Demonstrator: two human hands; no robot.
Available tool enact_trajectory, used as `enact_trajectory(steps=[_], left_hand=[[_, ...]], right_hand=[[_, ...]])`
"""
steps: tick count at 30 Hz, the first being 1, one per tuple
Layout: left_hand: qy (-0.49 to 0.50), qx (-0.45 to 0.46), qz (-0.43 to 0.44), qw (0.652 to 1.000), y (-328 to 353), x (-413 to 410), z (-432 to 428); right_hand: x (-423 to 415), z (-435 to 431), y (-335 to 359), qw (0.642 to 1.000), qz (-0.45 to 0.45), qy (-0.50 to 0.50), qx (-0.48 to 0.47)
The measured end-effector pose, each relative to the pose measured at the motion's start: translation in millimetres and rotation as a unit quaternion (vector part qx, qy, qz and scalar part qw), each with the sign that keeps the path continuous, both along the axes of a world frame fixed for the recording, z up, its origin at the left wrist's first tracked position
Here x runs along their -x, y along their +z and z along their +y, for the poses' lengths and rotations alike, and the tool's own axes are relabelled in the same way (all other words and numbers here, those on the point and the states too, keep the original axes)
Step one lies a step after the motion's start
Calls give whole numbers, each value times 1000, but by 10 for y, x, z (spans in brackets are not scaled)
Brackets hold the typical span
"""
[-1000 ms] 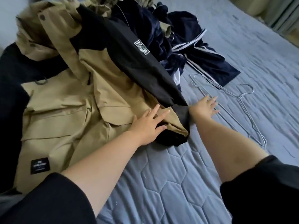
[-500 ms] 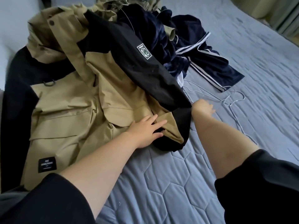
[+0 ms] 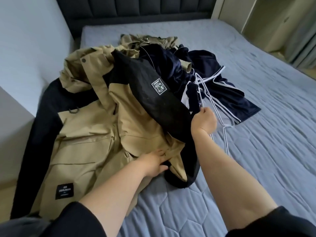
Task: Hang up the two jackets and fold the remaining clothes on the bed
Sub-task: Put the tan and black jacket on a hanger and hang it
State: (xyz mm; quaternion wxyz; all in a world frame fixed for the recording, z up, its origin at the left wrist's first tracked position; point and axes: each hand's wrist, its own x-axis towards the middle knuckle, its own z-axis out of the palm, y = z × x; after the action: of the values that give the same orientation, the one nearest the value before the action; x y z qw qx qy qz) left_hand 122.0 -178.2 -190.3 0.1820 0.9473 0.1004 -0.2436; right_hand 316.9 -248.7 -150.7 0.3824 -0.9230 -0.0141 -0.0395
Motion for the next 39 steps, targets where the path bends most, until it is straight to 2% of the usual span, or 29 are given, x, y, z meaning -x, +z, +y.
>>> enact_trajectory(steps=[4, 6, 10, 13, 14, 16, 17, 19, 21, 24, 26, 27, 28, 29, 30, 31, 33, 35, 36, 37, 38, 39], left_hand=[[24, 22, -16, 999, 10, 26, 4], [26, 20, -24, 999, 36, 62, 34], [41, -3, -24, 999, 54, 193, 152], [71, -11, -25, 997, 49, 294, 234], [73, -15, -26, 997, 57, 316, 244], [75, -20, -30, 997, 75, 354, 249], [80, -19, -32, 996, 87, 371, 249], [94, -10, -38, 995, 119, 406, 254], [111, 14, -52, 992, 145, 443, 268], [194, 88, -83, 974, 174, 508, 320], [314, 156, -131, 927, 206, 538, 388], [387, 203, -171, 883, 231, 550, 424], [466, 259, -217, 818, 265, 564, 457], [541, 313, -259, 736, 313, 593, 496], [604, 347, -298, 653, 359, 635, 554], [648, 358, -327, 587, 402, 700, 637], [688, 373, -364, 505, 470, 845, 790], [699, 380, -400, 455, 528, 973, 903], [710, 352, -416, 447, 551, 1022, 947], [725, 295, -425, 454, 564, 1078, 986], [736, 218, -424, 480, 561, 1135, 1030], [735, 137, -409, 523, 540, 1195, 1073]], right_hand=[[88, 132, 38, 991, 119, 50, -21], [110, 93, 24, 982, 172, 31, -68], [178, -121, -15, 972, 196, -18, -127], [230, -230, -40, 945, 269, -56, -176], [262, -274, -54, 939, 290, -57, -173], [341, -369, -111, 945, 302, -66, -110], [400, -386, -112, 939, 305, -103, -119], [461, -354, -118, 945, 231, -164, -164], [514, -227, -39, 977, 129, -100, -135], [643, 4, 165, 994, 20, 53, -94], [785, 168, 245, 977, -76, 199, -3], [886, 237, 261, 956, -120, 265, 44], [987, 303, 255, 933, -150, 316, 87], [1092, 352, 245, 912, -166, 355, 124], [1183, 391, 218, 890, -178, 388, 161], [1269, 408, 192, 868, -191, 418, 188], [1425, 406, 141, 816, -243, 491, 185], [1575, 424, 124, 750, -289, 576, 152], [1638, 459, 95, 725, -307, 601, 139], [1699, 507, 68, 710, -290, 622, 158], [1747, 560, 48, 700, -276, 631, 187], [1769, 608, 19, 688, -247, 644, 226]])
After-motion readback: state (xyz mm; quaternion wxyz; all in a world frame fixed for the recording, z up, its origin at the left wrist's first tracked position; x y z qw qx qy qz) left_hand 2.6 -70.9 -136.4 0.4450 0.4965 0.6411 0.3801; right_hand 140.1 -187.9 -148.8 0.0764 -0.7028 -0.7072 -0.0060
